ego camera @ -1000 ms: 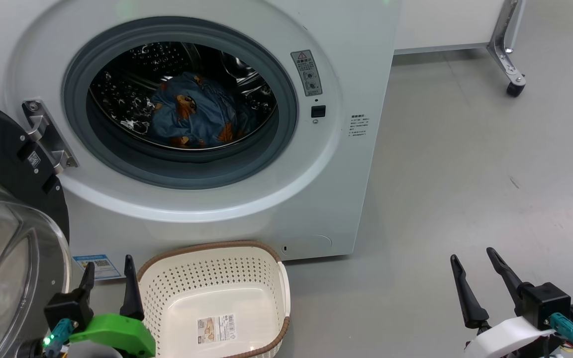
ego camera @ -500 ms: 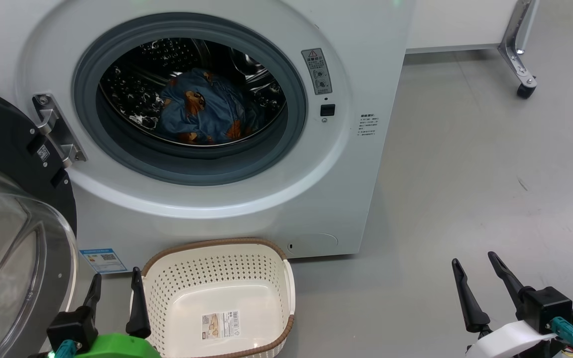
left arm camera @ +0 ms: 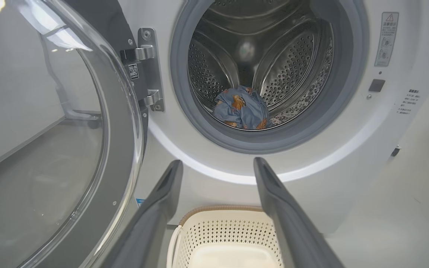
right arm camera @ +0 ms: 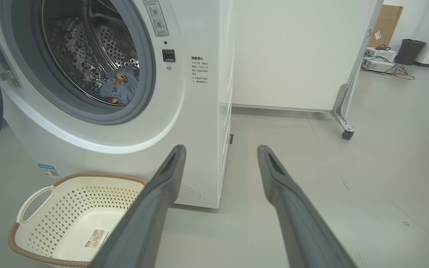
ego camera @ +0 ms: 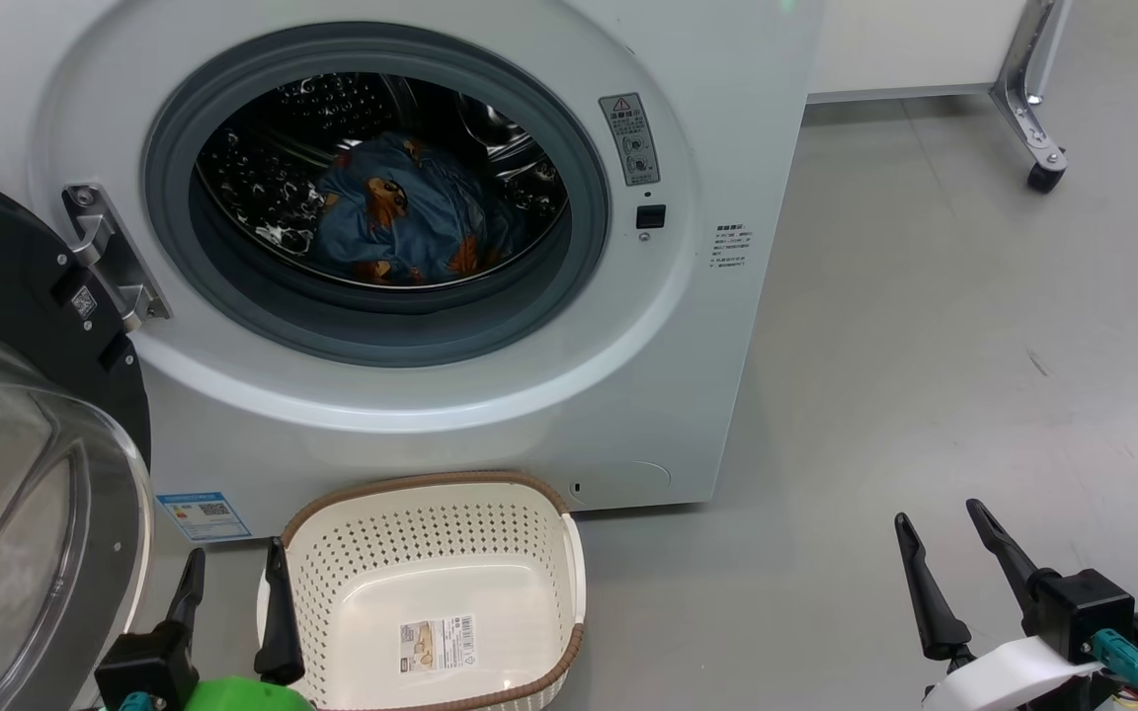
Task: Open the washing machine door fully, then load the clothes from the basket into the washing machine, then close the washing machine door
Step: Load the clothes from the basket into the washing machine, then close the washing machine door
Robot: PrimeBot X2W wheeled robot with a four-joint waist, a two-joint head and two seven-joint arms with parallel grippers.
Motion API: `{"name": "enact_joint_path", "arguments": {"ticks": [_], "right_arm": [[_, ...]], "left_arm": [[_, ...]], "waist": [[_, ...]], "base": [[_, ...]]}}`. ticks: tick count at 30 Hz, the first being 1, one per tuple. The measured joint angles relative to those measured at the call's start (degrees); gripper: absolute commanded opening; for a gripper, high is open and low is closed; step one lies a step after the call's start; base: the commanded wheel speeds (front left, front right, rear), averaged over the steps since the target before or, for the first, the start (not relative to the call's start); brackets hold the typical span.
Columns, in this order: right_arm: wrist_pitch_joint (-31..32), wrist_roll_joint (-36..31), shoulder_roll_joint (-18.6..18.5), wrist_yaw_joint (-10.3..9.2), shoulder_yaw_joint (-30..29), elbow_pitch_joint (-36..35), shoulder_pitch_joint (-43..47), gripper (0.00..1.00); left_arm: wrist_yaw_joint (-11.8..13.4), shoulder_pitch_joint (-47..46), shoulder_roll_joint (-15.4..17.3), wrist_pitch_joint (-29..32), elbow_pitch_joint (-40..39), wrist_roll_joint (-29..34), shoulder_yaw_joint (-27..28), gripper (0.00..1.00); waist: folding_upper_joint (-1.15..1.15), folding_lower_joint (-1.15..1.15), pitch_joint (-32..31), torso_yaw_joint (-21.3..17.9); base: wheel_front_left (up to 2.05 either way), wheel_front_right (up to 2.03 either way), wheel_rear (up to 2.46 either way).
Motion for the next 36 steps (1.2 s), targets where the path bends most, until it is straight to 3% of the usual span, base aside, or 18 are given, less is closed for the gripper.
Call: {"name": "enact_joint_path", "arguments": {"ticks": [36], "right_arm": [[0.0,-0.08,0.19,0.0,-1.05,-0.04,0.0,1.0]], "left_arm": [[0.81,3.14,0.29,-0.01,-2.83,2.0,-1.46,1.0]], "waist": [[0.0,0.0,-0.39,-0.5]], "base": [[-0.01,0.02,-0.01]]}}
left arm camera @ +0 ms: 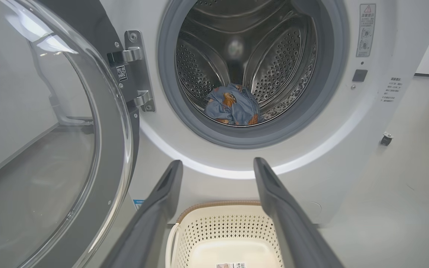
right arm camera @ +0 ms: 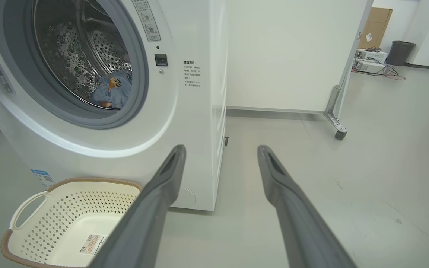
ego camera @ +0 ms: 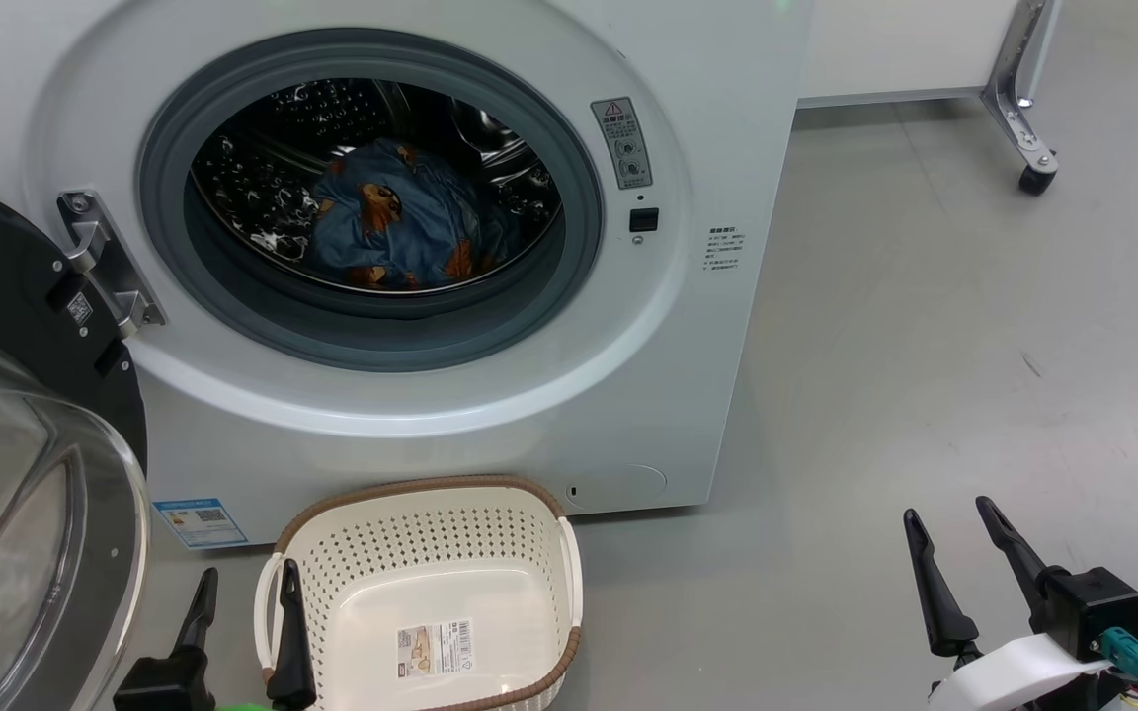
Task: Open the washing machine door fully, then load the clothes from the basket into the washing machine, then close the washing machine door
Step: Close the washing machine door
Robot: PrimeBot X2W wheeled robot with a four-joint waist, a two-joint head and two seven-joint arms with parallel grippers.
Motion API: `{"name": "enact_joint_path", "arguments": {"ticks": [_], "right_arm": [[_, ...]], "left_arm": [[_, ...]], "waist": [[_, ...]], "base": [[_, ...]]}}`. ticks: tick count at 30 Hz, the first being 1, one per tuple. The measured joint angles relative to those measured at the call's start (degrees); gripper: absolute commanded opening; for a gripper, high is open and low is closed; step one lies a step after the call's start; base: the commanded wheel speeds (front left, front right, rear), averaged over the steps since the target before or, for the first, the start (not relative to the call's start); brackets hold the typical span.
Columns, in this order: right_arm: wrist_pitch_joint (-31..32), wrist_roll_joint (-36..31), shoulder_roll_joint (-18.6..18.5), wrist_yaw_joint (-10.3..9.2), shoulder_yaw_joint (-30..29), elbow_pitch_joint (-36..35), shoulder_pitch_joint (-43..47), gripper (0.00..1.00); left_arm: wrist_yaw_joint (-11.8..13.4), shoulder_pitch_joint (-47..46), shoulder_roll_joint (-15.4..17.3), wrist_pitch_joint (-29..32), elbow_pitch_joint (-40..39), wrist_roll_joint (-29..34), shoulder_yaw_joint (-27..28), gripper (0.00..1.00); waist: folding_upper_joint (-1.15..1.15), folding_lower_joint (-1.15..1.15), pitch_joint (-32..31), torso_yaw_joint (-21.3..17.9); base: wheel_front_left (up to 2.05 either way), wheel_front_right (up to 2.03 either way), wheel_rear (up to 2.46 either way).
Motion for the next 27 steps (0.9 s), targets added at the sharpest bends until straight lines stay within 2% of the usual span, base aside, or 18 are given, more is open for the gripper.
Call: {"name": "enact_joint_path", "arguments": {"ticks": [10,27], "right_arm": [[0.0,0.0,0.02,0.0,0.08,-0.02,0.0,1.0],[0.0,0.0,0.13,0.0,0.07,-0.03,0.0,1.0]], "left_arm": [[0.21,0.08,0.08,0.01,-0.13,0.02,-0.36,1.0],[1.02,1.0,0.13,0.01,-0.03,0.59,-0.58,1.0]], "waist": [[0.0,0.0,-0.03,0.13],[0.0,0.0,0.18,-0.05]], "base": [[-0.41,0.41,0.0],[-0.77,0.77,0.0]]}}
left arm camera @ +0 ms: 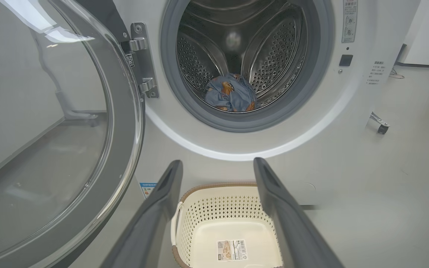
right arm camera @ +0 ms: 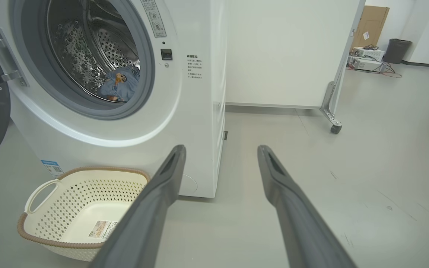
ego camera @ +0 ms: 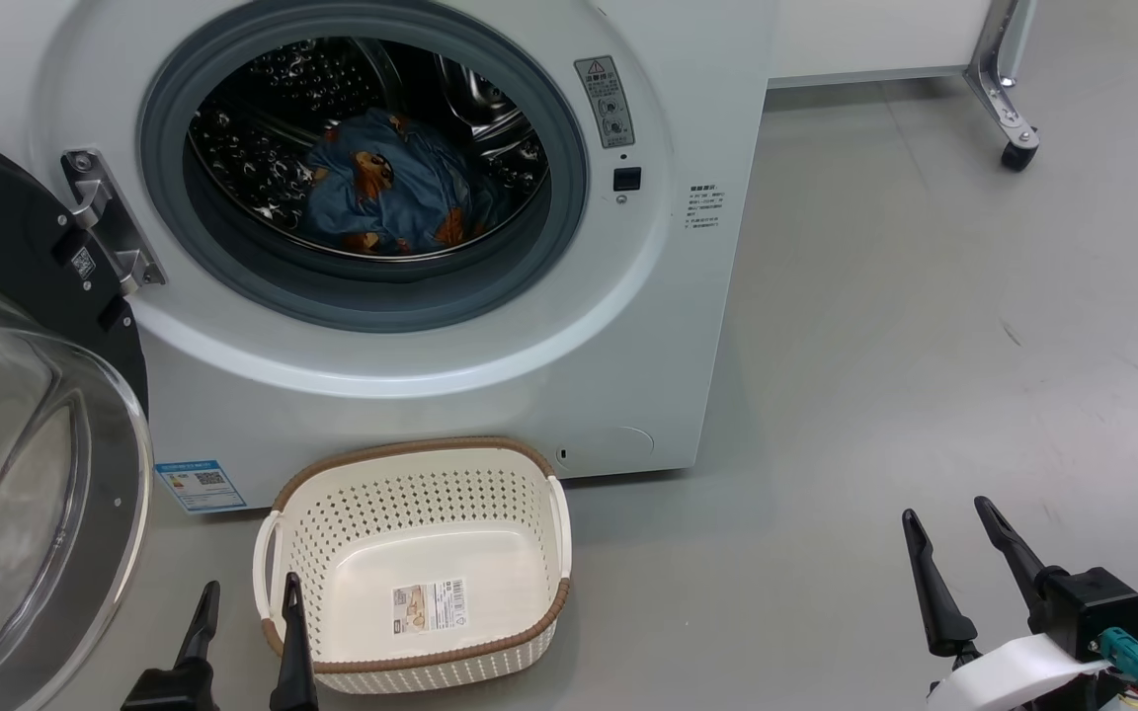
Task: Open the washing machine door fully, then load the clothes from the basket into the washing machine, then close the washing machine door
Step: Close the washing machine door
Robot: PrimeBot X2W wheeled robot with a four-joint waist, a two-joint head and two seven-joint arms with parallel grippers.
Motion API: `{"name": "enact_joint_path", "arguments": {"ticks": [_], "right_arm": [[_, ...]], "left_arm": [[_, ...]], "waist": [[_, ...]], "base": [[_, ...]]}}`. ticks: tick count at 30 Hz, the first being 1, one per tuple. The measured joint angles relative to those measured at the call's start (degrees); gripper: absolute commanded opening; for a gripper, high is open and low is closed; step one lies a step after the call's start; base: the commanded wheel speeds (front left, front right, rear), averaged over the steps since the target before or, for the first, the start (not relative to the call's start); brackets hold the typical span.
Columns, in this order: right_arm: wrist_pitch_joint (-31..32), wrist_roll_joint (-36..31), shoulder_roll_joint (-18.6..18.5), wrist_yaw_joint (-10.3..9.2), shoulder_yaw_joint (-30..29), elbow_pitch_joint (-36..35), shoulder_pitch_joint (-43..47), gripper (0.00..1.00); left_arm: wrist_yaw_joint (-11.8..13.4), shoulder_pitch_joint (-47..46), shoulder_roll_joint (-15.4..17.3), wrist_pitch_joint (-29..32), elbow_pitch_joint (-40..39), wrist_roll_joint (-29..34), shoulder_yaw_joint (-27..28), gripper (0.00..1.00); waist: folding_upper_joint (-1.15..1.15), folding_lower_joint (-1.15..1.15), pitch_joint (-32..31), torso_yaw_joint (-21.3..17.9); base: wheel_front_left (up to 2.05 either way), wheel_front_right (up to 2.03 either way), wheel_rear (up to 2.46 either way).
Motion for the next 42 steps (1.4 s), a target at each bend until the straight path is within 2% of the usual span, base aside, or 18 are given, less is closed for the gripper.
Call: {"name": "enact_joint_path", "arguments": {"ticks": [26,34,42], "right_arm": [[0.0,0.0,0.16,0.0,-1.12,-0.07,0.01,1.0],[0.0,0.0,0.04,0.0,-1.59,-0.75,0.06,1.0],[0.0,-0.54,-0.48,0.0,-0.62,-1.19,-0.05,1.0]], "left_arm": [[0.08,0.05,0.02,0.0,-0.18,0.08,-0.46,1.0],[0.08,-0.01,0.03,0.0,-0.21,0.42,-0.8,1.0],[0.56,-0.02,0.04,-0.01,-0.51,0.52,-0.76,1.0]], "waist": [[0.0,0.0,0.16,0.25],[0.0,0.0,0.19,3.2],[0.0,0.0,0.29,8.21]], "base": [[-0.15,0.15,0.0],[0.0,0.0,0.0],[0.0,0.0,0.0]]}}
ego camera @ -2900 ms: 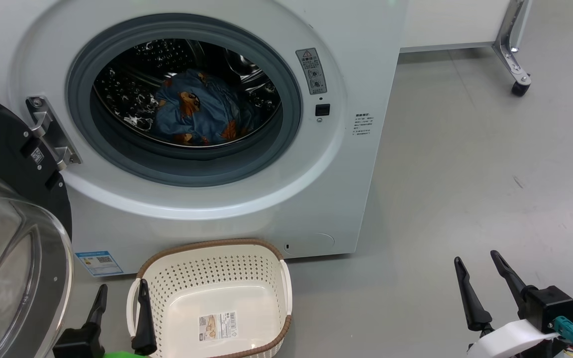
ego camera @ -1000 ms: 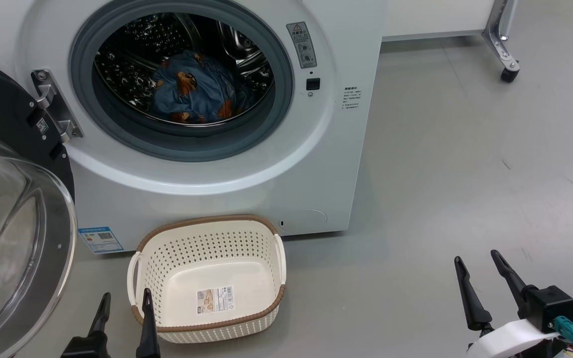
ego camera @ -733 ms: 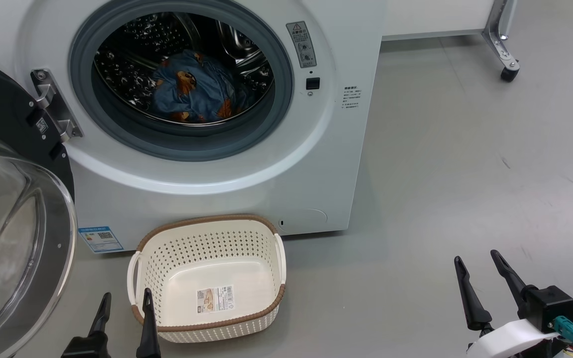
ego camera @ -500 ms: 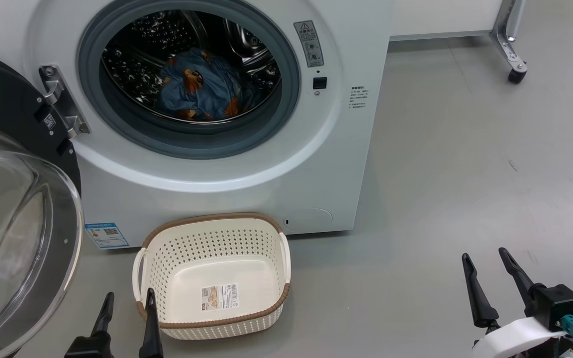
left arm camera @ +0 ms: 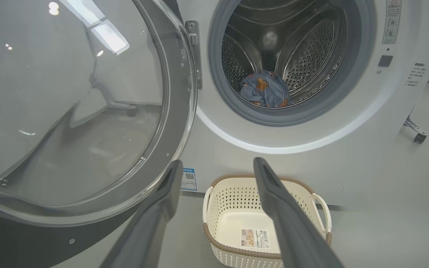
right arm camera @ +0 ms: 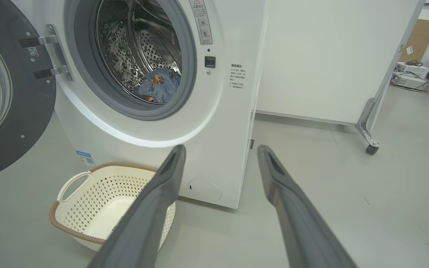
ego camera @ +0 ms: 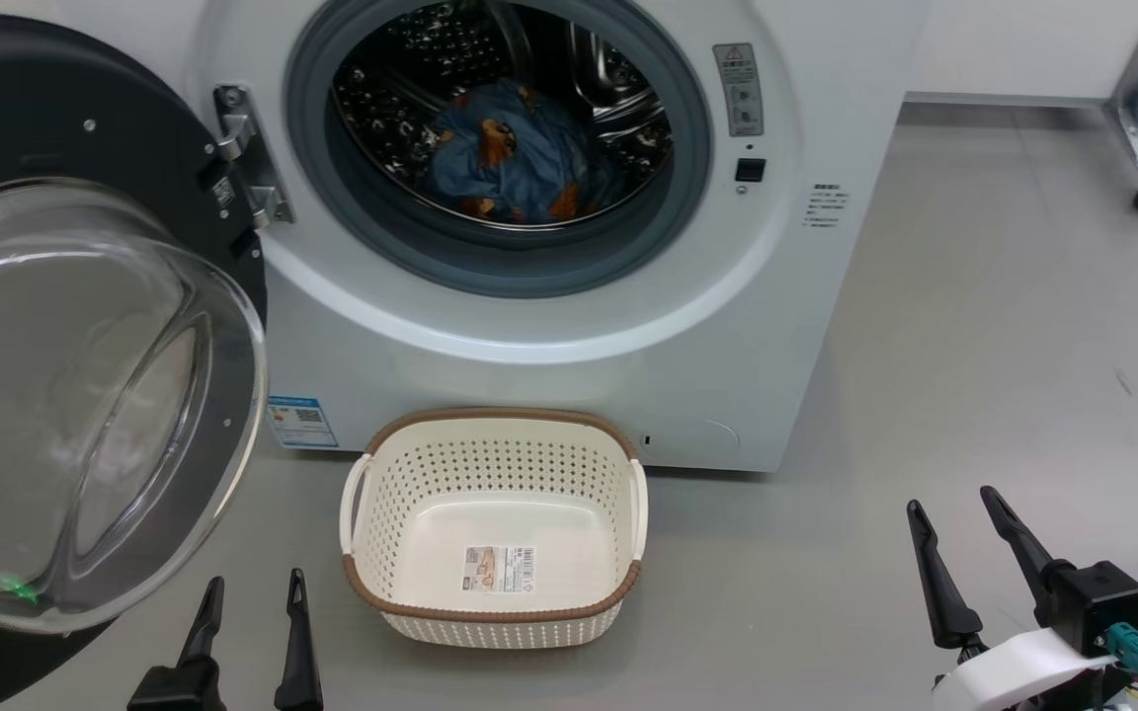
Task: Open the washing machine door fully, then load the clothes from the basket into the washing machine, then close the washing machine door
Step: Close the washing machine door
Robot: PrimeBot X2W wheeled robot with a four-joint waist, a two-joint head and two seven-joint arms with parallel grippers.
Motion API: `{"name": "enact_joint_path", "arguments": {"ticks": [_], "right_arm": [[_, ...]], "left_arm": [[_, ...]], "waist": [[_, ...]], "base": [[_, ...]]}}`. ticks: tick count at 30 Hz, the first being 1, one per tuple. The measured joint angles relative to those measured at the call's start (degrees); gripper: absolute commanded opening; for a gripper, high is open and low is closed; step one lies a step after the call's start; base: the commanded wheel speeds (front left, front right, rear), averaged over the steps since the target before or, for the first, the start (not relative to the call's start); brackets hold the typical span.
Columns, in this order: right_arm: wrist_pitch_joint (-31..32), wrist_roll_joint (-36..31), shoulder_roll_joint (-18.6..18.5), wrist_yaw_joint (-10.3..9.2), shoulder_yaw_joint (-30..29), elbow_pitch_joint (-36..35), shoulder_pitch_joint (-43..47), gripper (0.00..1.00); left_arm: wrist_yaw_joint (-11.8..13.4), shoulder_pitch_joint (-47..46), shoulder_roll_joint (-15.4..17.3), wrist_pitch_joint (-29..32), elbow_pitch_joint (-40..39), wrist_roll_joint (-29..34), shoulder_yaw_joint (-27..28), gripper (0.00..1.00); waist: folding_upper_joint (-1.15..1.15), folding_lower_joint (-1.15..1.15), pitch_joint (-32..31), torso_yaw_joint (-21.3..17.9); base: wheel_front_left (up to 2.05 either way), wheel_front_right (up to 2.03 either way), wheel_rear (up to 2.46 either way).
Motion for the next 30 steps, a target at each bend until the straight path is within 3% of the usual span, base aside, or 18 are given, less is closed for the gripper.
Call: {"name": "enact_joint_path", "arguments": {"ticks": [20,30], "right_arm": [[0.0,-0.47,-0.76,0.0,2.07,-0.41,-1.33,1.0],[0.0,-0.49,-0.64,0.0,3.03,-0.3,-1.44,1.0]], "left_arm": [[0.19,-0.19,0.08,0.0,-0.24,0.47,0.11,1.0],[0.53,-0.18,0.11,0.0,-0.49,0.47,1.0,1.0]], "waist": [[0.0,0.0,0.28,15.57],[0.0,0.0,0.23,20.71]], "base": [[0.0,0.0,0.0],[0.0,0.0,0.0]]}}
